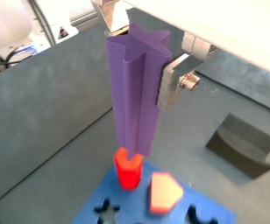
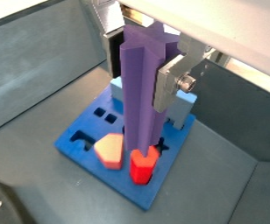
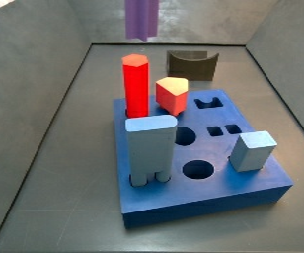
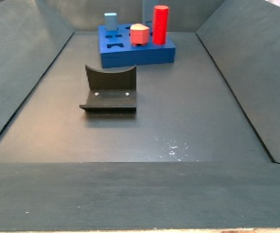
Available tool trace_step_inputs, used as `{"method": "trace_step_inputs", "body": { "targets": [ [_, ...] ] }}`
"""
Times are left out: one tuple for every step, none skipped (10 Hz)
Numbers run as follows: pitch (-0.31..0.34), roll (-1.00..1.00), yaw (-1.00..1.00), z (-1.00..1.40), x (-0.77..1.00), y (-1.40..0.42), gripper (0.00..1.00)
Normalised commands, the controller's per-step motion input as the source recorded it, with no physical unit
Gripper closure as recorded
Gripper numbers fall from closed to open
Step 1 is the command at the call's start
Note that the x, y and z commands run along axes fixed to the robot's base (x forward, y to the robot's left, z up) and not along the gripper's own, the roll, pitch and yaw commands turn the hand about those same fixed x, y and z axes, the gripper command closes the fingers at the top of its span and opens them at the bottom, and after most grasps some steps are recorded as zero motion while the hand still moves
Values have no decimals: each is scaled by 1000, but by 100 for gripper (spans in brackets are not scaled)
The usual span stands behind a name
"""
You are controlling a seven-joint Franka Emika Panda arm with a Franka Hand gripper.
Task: Pick up the star object. Move up. Move to above the board. Insert the star object.
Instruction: Insert the star object.
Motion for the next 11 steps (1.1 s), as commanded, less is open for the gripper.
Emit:
{"method": "trace_step_inputs", "body": {
  "targets": [
    [-4,86,0,-380,91,-640,100],
    [-39,31,-31,-603,49,-631,100],
    [-66,0,-49,-466,29,-631,100],
    [-51,0,-37,-203,109,-629,100],
    [-39,0,-23,-266,169,-574,100],
    [0,0,-106,-591,160,-291,100],
    [0,0,-206,-823,103,0,100],
    [14,17,-223,-806,63,0,100],
    [33,90,-283,-626,194,0,100],
    [37,30,-383,-520,257,0,100],
    [73,33,-323,-566,191,0,100]
  ]
}}
